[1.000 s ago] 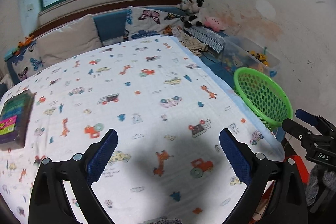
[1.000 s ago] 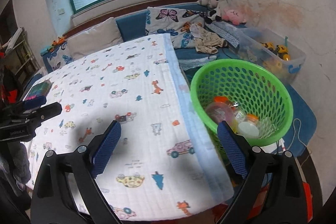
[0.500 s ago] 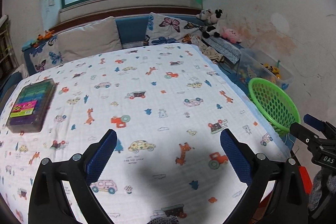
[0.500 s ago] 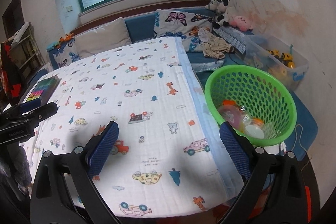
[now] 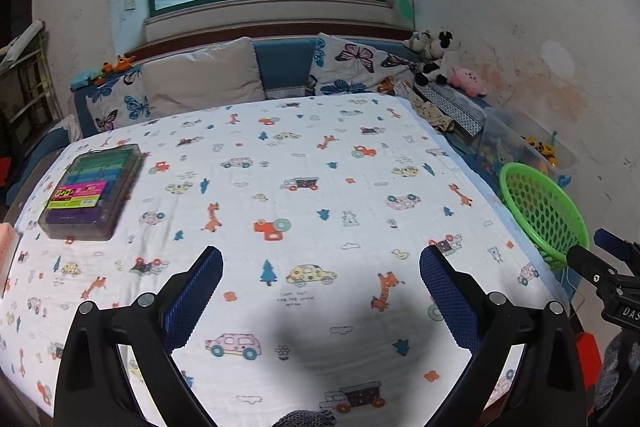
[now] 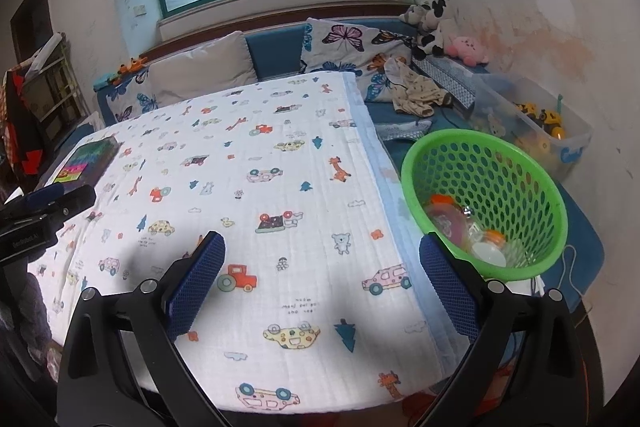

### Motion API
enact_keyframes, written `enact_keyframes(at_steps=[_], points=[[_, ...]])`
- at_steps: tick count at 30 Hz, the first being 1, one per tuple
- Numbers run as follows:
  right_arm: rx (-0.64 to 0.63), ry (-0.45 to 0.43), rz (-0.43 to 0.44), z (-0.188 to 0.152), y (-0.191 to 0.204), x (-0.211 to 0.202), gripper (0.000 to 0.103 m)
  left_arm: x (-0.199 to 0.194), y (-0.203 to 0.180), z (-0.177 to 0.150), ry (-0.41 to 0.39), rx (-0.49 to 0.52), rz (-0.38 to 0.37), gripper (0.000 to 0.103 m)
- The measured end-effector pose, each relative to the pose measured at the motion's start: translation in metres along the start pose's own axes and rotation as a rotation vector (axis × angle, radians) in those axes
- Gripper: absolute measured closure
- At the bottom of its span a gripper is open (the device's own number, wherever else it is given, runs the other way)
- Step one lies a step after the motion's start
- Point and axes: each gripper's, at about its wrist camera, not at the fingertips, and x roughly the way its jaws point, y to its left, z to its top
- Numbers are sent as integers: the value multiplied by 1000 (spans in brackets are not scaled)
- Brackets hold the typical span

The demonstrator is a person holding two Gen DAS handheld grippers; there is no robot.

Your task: Collect trash

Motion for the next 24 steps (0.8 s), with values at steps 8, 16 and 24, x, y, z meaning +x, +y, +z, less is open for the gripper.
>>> enact_keyframes(at_steps=[8,16,24], points=[[-13,-9,17,-4,7,0,4,-10,4,-6,-20,-1,43,7],[-10,-23,35,-8,11,-1,4,-22,1,-11,-61,13,107,7],[-17,-34,38,-10,13,-6,4,-27,-2,-16,-70,5,110,7]])
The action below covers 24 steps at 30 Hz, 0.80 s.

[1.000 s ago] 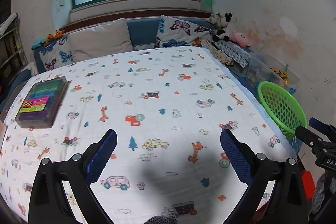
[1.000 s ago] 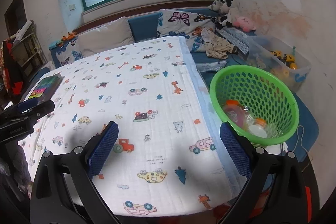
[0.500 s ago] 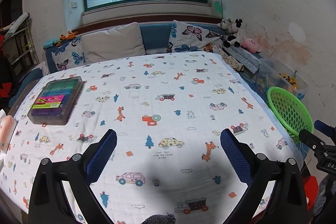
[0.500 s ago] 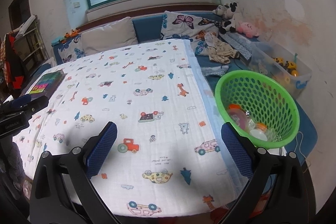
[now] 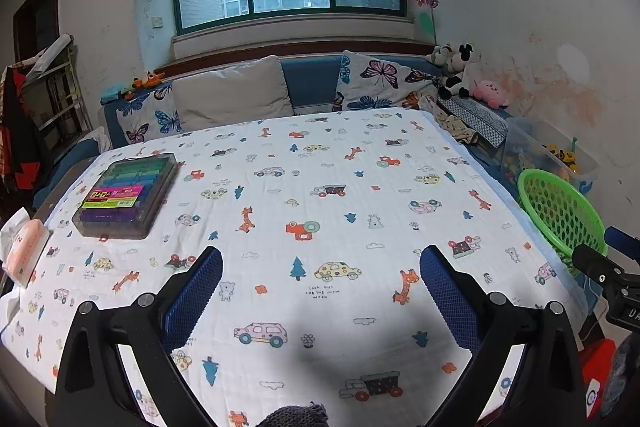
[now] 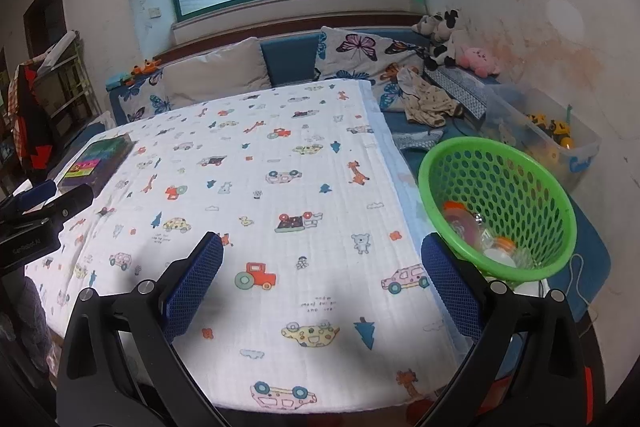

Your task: Collect trash

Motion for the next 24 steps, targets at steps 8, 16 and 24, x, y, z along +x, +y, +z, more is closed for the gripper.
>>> enact_keyframes(at_steps=[8,16,24], points=[[2,-2,-3,-1,1,-3,4,-2,-2,-1,-5,4,2,7],[1,-2,-3,-1,1,-3,4,-2,-2,-1,-6,2,2,7],[0,-6,-5,0,2,-6,4,-4,-3,-2,-7,4,2,7]])
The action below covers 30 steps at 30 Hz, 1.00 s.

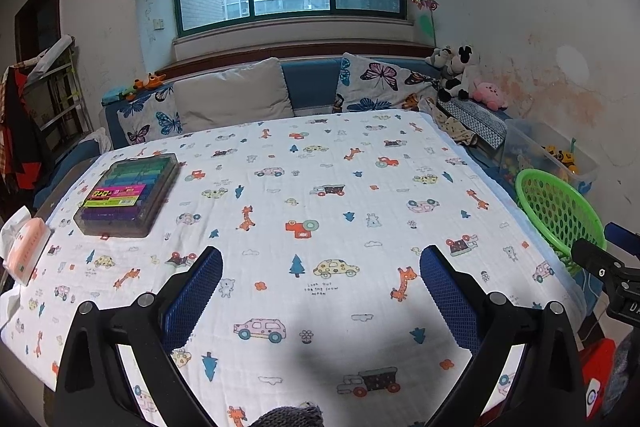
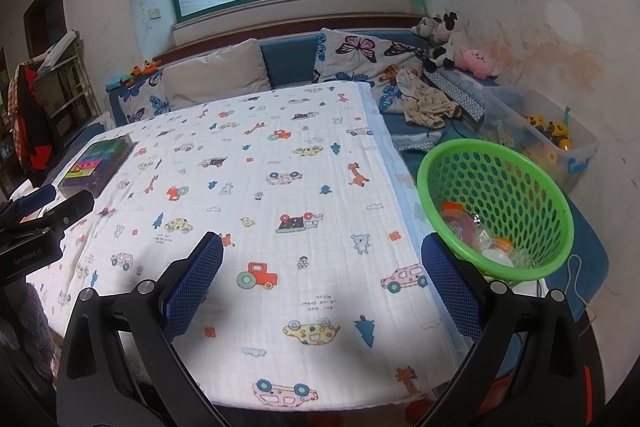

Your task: Collect trash

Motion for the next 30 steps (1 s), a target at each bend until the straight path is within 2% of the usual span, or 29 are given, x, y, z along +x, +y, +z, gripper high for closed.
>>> enact_keyframes(at_steps=[30], points=[[2,3,2,0,1,2,4,0,2,-4,2,-13,4,7]])
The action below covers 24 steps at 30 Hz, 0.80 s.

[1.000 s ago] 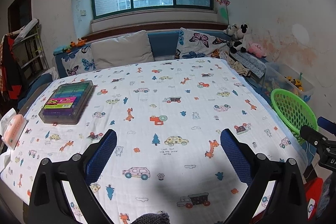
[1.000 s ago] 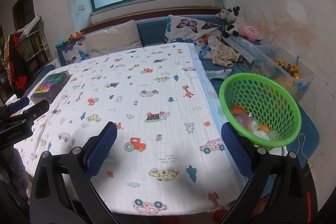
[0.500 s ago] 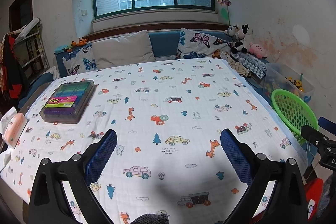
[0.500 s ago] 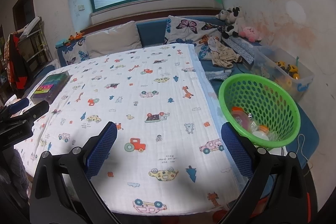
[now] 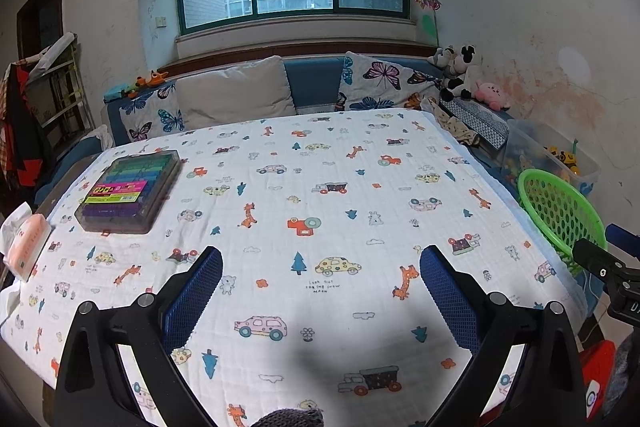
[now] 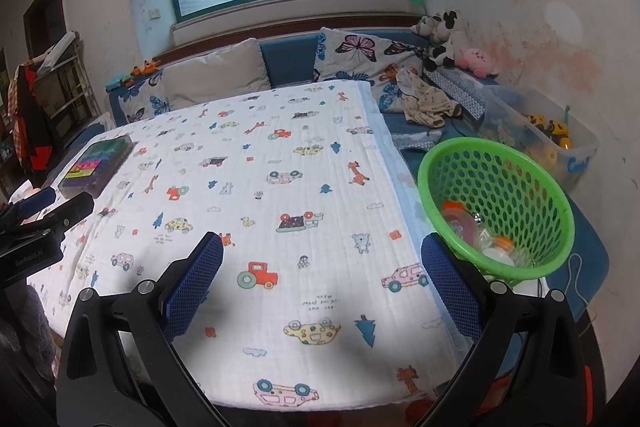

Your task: Collect trash

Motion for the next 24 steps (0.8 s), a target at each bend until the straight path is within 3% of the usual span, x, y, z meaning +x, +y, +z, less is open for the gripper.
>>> enact_keyframes(at_steps=[24], points=[[3,7,2,-1,3,5,4,5,0,-5,3,-4,5,7]])
